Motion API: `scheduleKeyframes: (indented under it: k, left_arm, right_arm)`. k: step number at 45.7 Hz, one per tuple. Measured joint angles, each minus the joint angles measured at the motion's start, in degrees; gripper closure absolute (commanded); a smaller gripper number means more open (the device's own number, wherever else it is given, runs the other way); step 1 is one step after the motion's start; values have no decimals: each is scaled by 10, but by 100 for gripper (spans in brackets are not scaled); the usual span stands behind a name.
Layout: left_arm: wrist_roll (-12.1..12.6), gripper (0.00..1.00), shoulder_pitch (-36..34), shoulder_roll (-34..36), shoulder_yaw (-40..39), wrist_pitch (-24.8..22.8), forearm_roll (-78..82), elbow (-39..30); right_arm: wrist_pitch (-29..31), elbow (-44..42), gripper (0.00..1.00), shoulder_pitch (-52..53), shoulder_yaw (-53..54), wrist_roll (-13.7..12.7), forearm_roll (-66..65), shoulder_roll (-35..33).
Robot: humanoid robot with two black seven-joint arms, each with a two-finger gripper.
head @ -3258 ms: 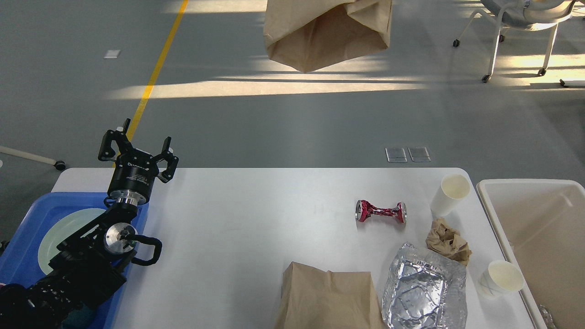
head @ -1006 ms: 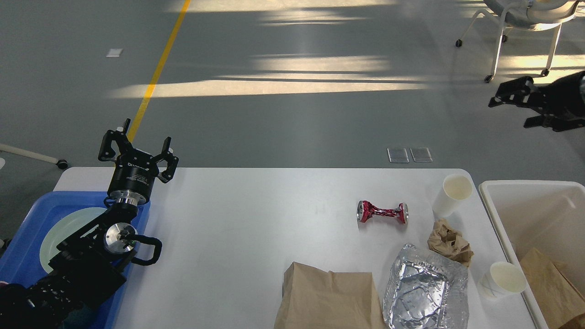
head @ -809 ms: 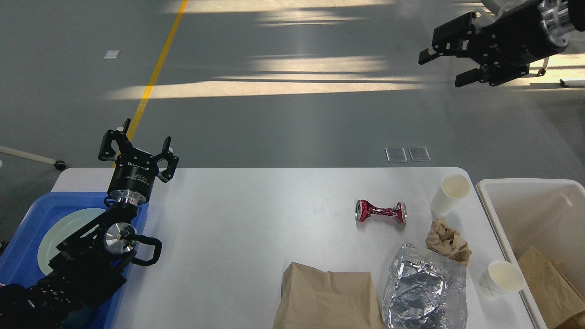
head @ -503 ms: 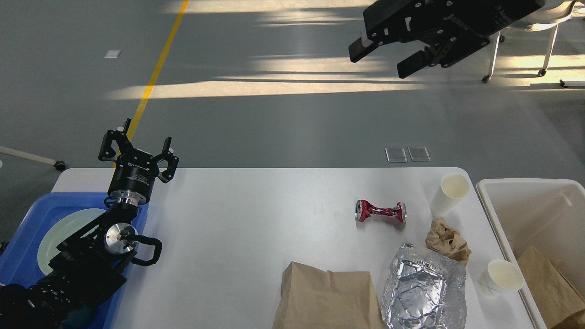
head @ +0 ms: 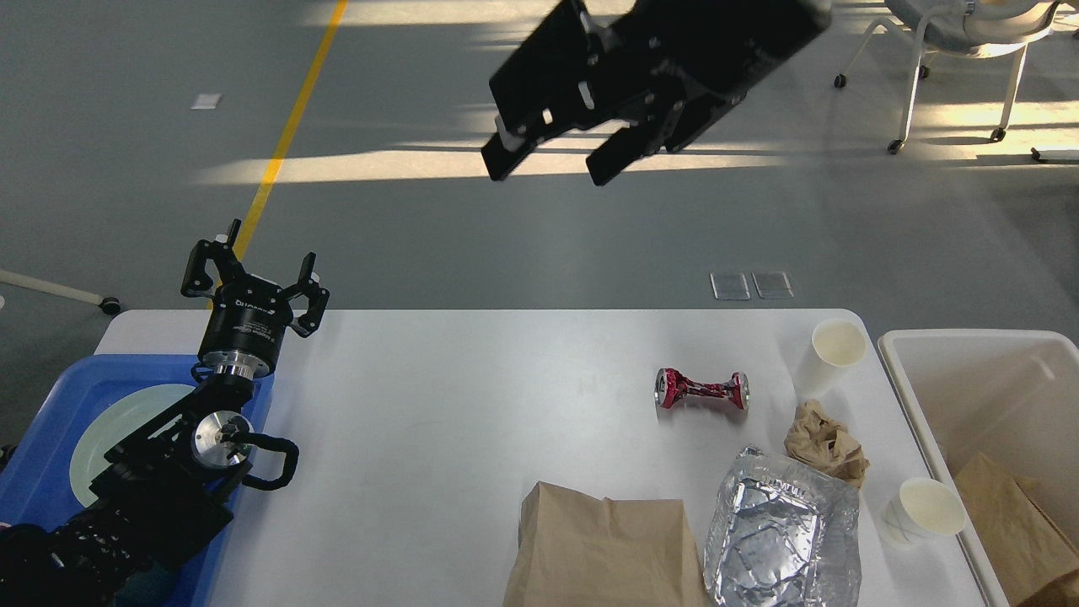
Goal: Tidy desktop
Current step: 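Release the bag into the bin and swing the right arm back, then lower the right gripper onto the second brown paper bag and grasp it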
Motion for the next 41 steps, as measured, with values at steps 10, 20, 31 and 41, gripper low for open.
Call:
scheduleKeyframes:
  k: [10, 20, 31, 41]
  left_arm:
    - [0, 4, 0, 0, 0, 0, 0, 0]
    - [0, 4, 0, 0, 0, 0, 0, 0]
    - [0, 4, 0, 0, 0, 0, 0, 0]
    - [0, 4, 0, 0, 0, 0, 0, 0]
  right_arm:
    - [-115, 1, 8, -164, 1, 0, -88, 81]
    - [-254, -2, 8, -290, -1, 1, -162, 159]
    - [-317, -20, 8, -374, -4, 5, -283, 195]
    - [-345, -54, 8, -442, -7, 6, -376, 209]
